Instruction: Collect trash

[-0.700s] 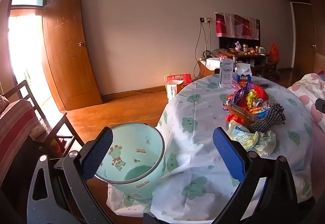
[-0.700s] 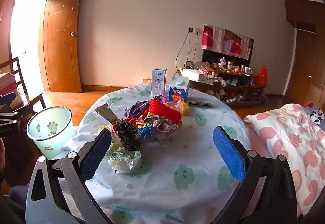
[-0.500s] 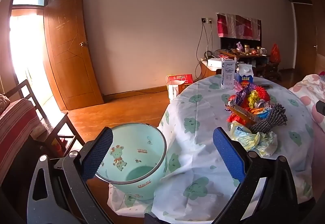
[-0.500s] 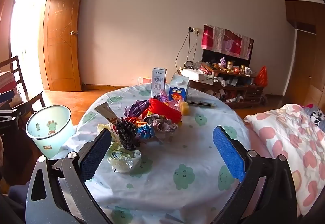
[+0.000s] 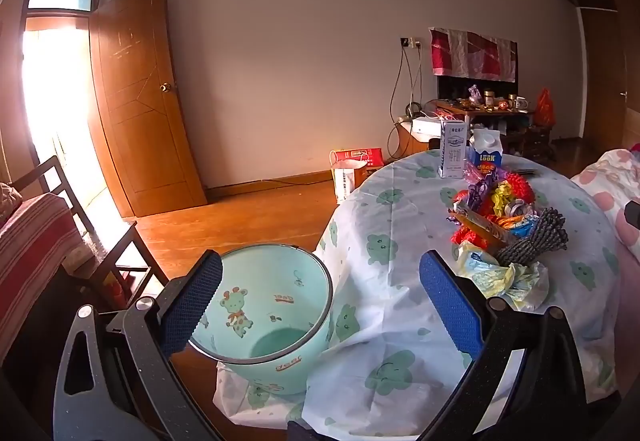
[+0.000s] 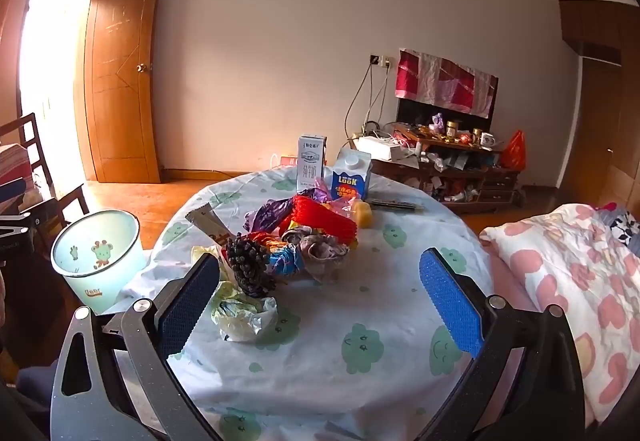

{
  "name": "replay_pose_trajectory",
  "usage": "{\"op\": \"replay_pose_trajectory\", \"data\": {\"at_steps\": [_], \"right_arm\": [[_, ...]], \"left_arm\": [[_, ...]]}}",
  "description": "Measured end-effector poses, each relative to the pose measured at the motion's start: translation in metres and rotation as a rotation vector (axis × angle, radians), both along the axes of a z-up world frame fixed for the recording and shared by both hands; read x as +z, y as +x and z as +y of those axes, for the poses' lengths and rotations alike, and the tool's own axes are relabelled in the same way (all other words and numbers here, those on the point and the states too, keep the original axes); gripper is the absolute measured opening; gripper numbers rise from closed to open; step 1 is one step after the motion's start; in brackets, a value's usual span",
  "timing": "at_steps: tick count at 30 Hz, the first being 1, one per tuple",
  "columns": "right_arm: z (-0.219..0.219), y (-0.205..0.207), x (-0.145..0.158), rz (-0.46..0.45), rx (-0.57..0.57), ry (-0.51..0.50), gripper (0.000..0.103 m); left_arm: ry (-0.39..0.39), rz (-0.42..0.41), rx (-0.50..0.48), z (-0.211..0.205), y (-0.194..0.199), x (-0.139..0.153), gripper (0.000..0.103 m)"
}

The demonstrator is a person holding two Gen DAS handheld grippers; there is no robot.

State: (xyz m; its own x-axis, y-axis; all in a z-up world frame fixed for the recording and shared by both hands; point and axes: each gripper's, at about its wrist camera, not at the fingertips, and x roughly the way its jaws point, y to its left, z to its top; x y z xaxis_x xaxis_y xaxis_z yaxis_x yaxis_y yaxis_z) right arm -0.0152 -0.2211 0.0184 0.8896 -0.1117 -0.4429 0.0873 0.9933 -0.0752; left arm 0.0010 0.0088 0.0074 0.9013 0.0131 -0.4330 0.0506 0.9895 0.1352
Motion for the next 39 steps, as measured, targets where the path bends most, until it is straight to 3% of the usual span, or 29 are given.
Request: {"op": "replay_pose_trajectory", "data": {"at_steps": [39], "right_arm": [[-0.0010, 0.0012, -0.0059, 0.012, 0.002, 0.000, 0.098]], "left_arm": [[-0.006, 0.000, 0.003, 0.0054, 0.0022, -0.0011, 0.097]]}}
